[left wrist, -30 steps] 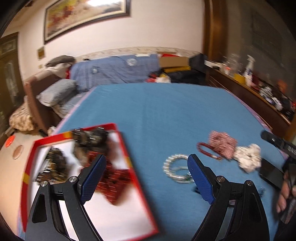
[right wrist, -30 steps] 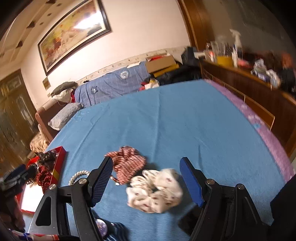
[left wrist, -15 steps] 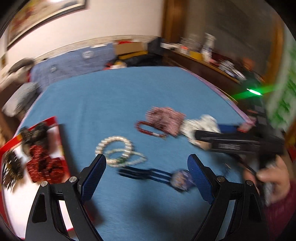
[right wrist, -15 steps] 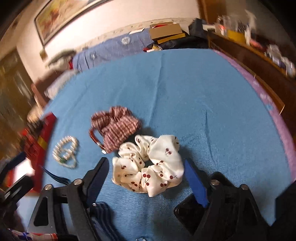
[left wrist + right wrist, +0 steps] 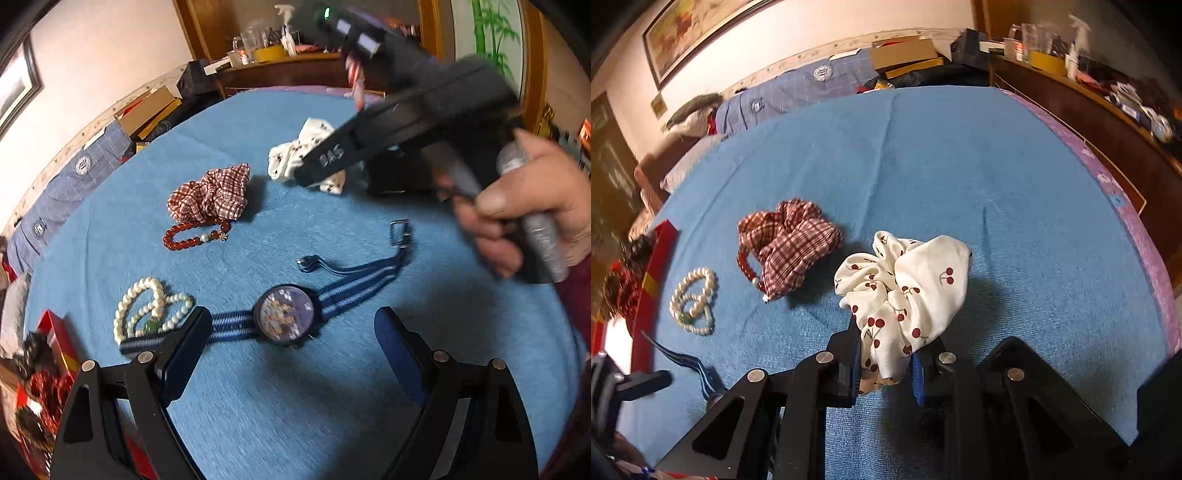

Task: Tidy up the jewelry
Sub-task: 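Grasp the blue-strap watch by its face with the left gripper while the right holds the scrunchie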

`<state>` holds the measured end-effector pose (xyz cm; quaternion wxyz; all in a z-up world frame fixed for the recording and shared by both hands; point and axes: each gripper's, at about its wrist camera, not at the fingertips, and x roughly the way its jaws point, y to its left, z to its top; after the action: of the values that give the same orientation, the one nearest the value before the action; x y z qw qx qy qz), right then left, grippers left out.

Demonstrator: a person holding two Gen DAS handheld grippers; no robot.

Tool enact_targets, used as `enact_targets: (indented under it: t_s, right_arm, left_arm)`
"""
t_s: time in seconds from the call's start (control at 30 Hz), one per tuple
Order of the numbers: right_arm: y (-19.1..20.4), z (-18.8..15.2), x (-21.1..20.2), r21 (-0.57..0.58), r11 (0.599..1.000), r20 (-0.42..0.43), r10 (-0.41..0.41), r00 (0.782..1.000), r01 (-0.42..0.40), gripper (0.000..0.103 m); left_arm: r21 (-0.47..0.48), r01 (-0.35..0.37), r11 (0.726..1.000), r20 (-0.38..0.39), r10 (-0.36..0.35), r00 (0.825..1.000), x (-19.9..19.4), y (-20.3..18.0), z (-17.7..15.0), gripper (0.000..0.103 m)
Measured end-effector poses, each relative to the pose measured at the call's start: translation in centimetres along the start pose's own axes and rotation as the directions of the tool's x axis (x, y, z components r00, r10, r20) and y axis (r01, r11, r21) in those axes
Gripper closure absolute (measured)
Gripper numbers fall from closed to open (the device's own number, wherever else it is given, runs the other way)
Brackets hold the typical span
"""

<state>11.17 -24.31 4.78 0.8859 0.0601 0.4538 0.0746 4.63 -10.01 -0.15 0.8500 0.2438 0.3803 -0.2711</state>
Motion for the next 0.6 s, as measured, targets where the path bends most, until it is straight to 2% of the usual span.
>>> enact_targets:
  t_s: [0.1, 0.2, 0.27, 0.3, 0.33, 0.4, 0.5, 0.53, 0.57, 0.6]
  right_arm:
    - [-0.2, 0.0, -0.2, 0.020, 1.000, 0.004, 0.018, 1.000, -0.018, 0.081]
    - [-0.7, 0.3, -0.6, 0.041, 0.999, 0.016, 0.032, 0.999, -0.033, 0.081]
    - [-0.8, 0.6, -0.7, 0.052, 0.998, 0.026, 0.037, 0.999, -0.038, 0.081]
    - [-0.8, 0.6, -0.9, 0.057, 0.997, 0.032, 0.041, 0.999, -0.043, 0.081]
    - [-0.9, 0.5, -1.0, 0.062, 0.997, 0.038, 0.045, 0.998, -0.048, 0.081]
    - [-0.7, 0.4, -1.2, 0.068, 0.996, 0.046, 0.056, 0.997, -0.059, 0.081]
    - [-0.3, 0.3, -1.6, 0.051, 0.996, 0.056, 0.064, 0.996, -0.067, 0.080]
    - [-0.1, 0.3, -1.7, 0.045, 0.997, 0.059, 0.066, 0.996, -0.069, 0.080]
    - [0.0, 0.3, -1.7, 0.040, 0.997, 0.059, 0.070, 0.996, -0.073, 0.080]
    - [0.0, 0.4, -1.7, 0.037, 0.996, 0.059, 0.073, 0.996, -0.075, 0.080]
  left_arm:
    - [-0.010, -0.034, 0.999, -0.013, 0.034, 0.999, 1.7, 0.7, 0.7, 0.015]
    - [-0.082, -0.030, 0.996, -0.009, 0.029, 1.000, 2.7, 2.0, 1.0, 0.016]
    - [-0.123, -0.020, 0.992, 0.005, 0.020, 1.000, 3.0, 2.5, 1.0, 0.041]
    - [-0.144, -0.016, 0.989, 0.009, 0.017, 1.000, 3.0, 2.8, 1.0, 0.048]
    - [-0.160, -0.023, 0.987, 0.008, 0.025, 1.000, 3.2, 3.0, 1.0, 0.060]
    - [-0.176, -0.059, 0.983, 0.004, 0.061, 0.998, 3.2, 3.3, 1.0, 0.065]
    - [-0.162, -0.061, 0.985, -0.002, 0.062, 0.998, 3.0, 3.3, 0.7, 0.064]
    - [-0.168, -0.061, 0.984, -0.002, 0.062, 0.998, 2.9, 3.4, 0.4, 0.059]
    - [-0.181, -0.071, 0.981, -0.007, 0.071, 0.997, 2.7, 3.5, 0.0, 0.045]
    - [-0.200, -0.085, 0.976, -0.016, 0.083, 0.996, 2.7, 3.9, -0.2, 0.041]
